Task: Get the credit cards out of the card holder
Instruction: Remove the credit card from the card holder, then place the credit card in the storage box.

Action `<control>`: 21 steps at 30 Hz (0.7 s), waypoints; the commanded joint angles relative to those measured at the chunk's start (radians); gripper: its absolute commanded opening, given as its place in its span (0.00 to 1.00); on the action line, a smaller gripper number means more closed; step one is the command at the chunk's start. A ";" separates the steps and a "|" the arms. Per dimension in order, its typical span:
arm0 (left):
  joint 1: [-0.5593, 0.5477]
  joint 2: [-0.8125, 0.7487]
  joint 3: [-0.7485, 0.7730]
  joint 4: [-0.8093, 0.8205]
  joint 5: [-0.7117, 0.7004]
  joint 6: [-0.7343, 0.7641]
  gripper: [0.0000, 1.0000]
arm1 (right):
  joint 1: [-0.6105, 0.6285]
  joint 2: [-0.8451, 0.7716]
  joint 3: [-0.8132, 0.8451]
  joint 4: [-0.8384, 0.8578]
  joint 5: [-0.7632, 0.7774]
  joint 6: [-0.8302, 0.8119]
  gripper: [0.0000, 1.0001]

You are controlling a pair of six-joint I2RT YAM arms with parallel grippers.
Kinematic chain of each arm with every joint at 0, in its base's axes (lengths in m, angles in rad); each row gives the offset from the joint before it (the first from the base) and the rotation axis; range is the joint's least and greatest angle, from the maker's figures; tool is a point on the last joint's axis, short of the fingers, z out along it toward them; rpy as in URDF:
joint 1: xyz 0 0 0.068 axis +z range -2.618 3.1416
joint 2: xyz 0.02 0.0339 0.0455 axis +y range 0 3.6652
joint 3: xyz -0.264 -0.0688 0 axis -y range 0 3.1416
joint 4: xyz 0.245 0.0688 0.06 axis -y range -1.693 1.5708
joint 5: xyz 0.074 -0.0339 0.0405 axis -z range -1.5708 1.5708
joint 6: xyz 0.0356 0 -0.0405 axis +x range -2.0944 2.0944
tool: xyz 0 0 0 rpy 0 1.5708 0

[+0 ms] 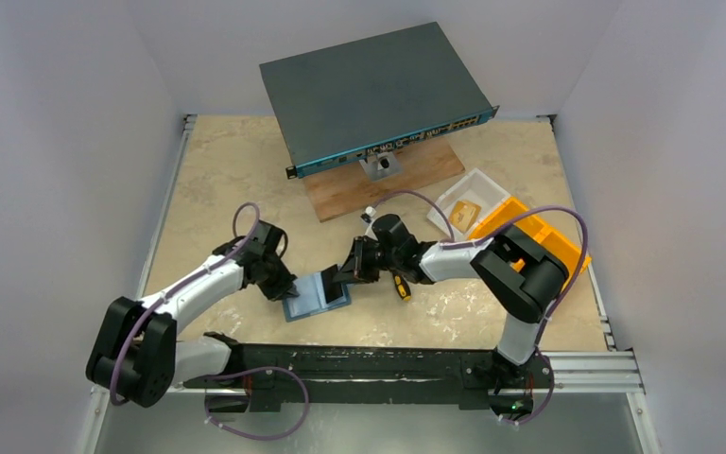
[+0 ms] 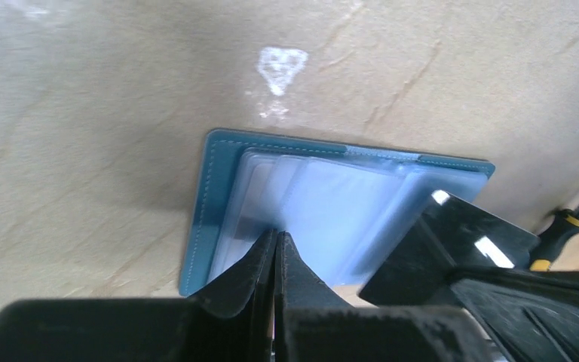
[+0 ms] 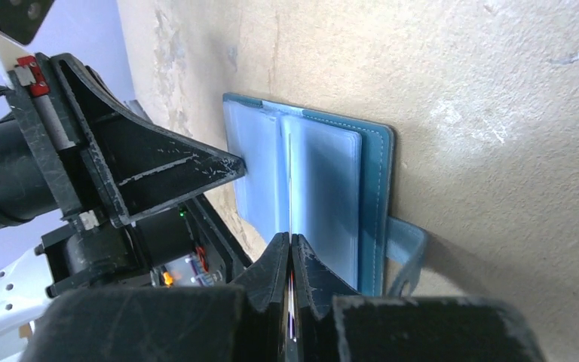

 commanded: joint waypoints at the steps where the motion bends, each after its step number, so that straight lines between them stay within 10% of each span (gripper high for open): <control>1: -0.003 -0.074 0.026 -0.102 -0.085 0.069 0.00 | -0.004 -0.083 0.057 -0.084 0.054 -0.058 0.00; 6: -0.003 -0.157 0.109 -0.152 -0.069 0.135 0.06 | -0.005 -0.138 0.095 -0.160 0.075 -0.089 0.00; 21: -0.005 -0.387 0.152 -0.122 0.177 0.305 0.81 | -0.025 -0.470 0.140 -0.698 0.461 -0.148 0.00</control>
